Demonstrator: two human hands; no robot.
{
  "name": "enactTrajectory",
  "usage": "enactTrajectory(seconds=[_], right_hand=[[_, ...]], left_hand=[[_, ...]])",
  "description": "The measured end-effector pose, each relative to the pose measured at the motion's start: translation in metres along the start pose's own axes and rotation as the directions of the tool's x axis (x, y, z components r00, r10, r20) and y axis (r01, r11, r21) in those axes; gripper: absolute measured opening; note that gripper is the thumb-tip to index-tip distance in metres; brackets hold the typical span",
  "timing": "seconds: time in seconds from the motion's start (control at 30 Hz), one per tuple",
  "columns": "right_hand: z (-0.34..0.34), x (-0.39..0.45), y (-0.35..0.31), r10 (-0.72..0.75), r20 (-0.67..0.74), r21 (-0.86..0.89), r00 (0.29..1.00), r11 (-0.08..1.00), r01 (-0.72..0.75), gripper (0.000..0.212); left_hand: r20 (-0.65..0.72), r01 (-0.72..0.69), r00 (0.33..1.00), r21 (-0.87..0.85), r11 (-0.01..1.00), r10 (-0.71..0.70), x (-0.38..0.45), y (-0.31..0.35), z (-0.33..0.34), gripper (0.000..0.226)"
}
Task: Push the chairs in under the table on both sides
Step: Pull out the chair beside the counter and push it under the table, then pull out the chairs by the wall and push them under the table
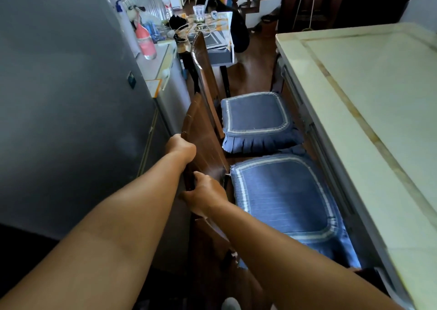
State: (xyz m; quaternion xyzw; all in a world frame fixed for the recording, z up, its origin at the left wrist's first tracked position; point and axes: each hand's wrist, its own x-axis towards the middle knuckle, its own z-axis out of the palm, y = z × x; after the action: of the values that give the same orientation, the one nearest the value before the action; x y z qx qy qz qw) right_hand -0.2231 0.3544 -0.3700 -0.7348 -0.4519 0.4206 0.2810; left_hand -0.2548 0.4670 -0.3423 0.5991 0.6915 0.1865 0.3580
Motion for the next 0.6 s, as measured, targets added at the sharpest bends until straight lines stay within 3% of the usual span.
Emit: enactTrajectory(seconds=[0.17,0.27,0.4,0.5,0.6], right_hand=[[-0.022,0.002,0.01,0.05,0.119,0.226,0.992,0.971,-0.076,0.067],[-0.043,0.004,0.019,0.054,-0.091,0.267,0.994,0.963,-0.028,0.057],[-0.088,-0.006,0.035,0.109,-0.424,0.403,0.899,0.912,0.08,0.037],[-0.129,-0.021,0.052,0.136,-0.542,0.431,0.829,0.892,0.136,0.036],[-0.175,-0.041,0.074,0.147,-0.594,0.452,0.791,0.874,0.177,0.031]], left_hand=[[0.014,0.029,1.0,-0.036,0.999,-0.028,-0.008,0.014,0.002,0.059],[-0.084,-0.036,0.996,-0.063,0.997,0.03,-0.01,0.032,0.005,0.064],[-0.162,-0.138,0.98,-0.159,0.978,0.112,-0.02,0.052,0.02,0.057],[-0.138,-0.24,0.969,-0.303,0.922,0.206,-0.042,0.074,0.044,0.044],[-0.087,-0.306,0.951,-0.419,0.855,0.298,-0.074,0.106,0.08,0.016]])
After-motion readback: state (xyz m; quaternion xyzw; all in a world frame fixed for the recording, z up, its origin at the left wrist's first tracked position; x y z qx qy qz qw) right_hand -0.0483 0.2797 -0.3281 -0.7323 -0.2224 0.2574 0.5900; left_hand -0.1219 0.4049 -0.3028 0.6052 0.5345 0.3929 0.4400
